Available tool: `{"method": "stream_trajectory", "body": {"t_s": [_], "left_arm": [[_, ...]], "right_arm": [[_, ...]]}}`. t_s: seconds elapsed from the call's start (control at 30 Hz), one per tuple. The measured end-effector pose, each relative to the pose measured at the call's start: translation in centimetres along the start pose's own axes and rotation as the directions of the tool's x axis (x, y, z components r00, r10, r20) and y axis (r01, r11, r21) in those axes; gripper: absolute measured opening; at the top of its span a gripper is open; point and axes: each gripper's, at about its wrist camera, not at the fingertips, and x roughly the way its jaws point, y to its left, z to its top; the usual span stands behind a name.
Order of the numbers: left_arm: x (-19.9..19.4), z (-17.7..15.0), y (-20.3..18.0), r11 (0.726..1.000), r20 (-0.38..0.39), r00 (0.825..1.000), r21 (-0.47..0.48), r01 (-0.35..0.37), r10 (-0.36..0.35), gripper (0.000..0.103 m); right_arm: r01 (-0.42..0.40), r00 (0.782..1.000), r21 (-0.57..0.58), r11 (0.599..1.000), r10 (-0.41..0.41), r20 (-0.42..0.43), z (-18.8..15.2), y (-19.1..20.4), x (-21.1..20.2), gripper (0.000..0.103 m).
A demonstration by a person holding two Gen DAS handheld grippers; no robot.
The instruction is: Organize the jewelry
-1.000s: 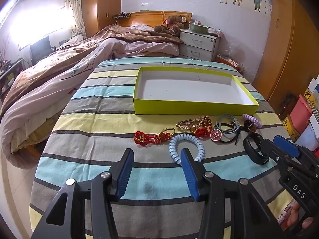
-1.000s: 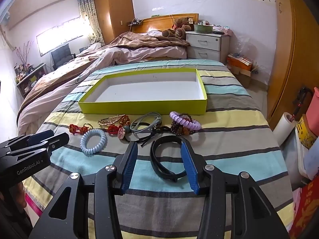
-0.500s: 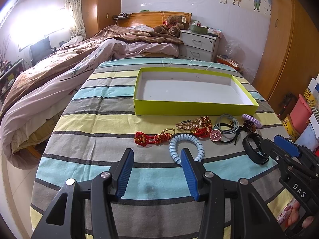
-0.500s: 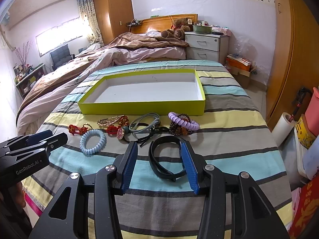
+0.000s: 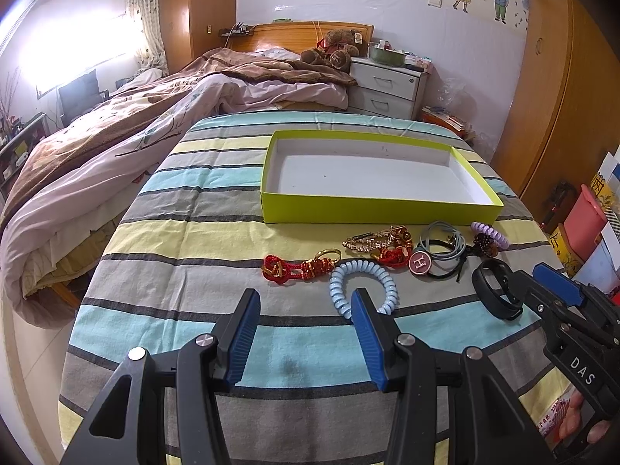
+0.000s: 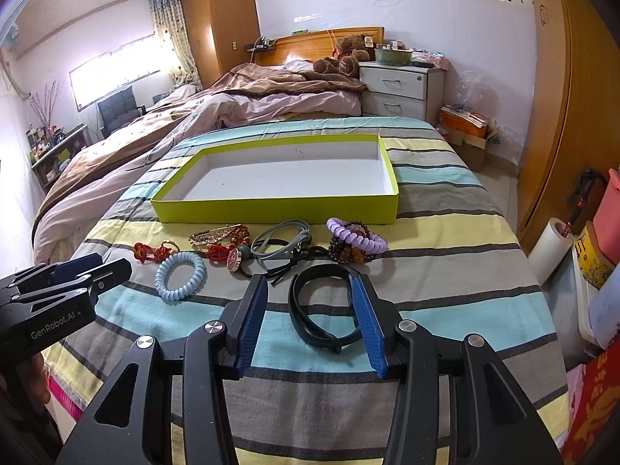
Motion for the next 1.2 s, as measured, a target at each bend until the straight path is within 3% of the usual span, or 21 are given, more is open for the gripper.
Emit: {"method": "stream_trajectory", "body": {"t_s": [1.2], "left_arm": [[0.27,0.13,-0.06,1.0,-0.006,1.0,0.0,0.003,-0.003,0.049]], "right_arm": [[0.0,1.0,0.0,1.0,0.0,-0.001,0.11,-0.13,0.03,0.047]]}}
